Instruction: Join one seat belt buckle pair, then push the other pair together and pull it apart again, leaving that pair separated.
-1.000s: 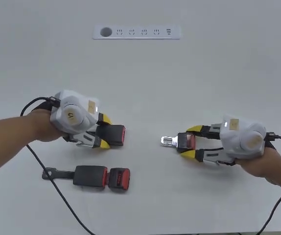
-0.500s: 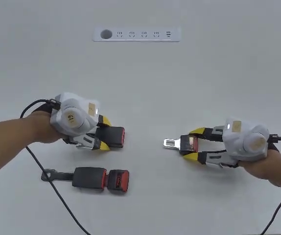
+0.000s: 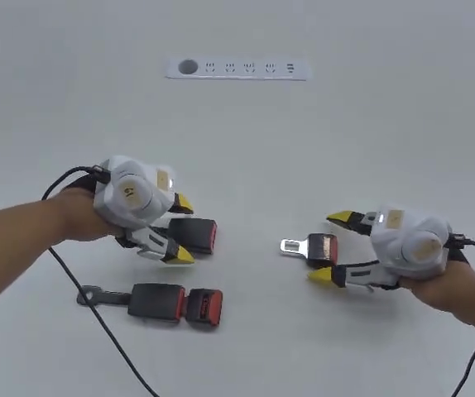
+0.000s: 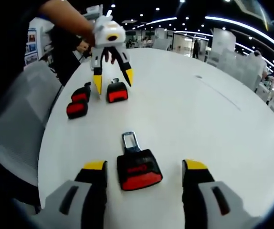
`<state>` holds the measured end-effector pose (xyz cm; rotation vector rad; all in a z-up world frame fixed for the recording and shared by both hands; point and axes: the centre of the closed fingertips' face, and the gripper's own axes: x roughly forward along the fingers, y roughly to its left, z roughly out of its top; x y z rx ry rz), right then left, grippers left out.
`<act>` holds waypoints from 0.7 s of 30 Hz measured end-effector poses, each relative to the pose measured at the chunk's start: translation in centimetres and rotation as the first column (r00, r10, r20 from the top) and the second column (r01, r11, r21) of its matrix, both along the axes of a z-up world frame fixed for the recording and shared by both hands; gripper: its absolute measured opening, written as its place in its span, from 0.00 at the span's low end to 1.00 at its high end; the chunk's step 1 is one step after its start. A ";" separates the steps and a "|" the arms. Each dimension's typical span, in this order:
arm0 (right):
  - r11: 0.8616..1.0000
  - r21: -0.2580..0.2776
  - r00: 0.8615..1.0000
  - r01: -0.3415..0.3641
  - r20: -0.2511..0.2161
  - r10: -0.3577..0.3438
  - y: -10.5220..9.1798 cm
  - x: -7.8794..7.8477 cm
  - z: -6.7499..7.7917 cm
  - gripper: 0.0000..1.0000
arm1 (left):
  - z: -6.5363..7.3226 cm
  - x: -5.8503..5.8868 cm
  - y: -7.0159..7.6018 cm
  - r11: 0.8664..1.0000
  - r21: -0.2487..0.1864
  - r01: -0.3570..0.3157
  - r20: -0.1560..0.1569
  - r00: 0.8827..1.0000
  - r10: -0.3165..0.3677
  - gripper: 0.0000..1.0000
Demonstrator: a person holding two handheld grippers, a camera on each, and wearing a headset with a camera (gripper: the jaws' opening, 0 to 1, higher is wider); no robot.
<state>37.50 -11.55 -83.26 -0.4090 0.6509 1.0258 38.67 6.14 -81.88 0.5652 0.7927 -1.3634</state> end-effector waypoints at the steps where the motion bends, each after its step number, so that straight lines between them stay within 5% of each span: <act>1: 1.000 0.001 1.000 0.015 0.009 -0.015 0.0 0.2 0.2 0.69 | 0.4 0.2 0.2 0.999 -0.010 -0.031 0.001 1.000 0.031 0.59; 10: 0.984 0.073 0.985 0.161 0.050 -0.165 0.3 0.5 2.6 0.83 | 3.3 -0.1 2.1 0.975 -0.074 -0.211 0.032 0.976 0.214 0.77; 18: 0.962 0.117 0.965 0.246 0.066 -0.255 0.6 -1.0 4.4 0.92 | 6.6 -1.8 4.6 0.896 -0.207 -0.393 0.030 0.913 0.408 0.87; 21: 0.960 0.125 0.962 0.252 0.076 -0.262 1.1 -1.7 5.0 0.94 | 7.2 -2.7 5.6 0.882 -0.219 -0.417 0.037 0.900 0.435 0.93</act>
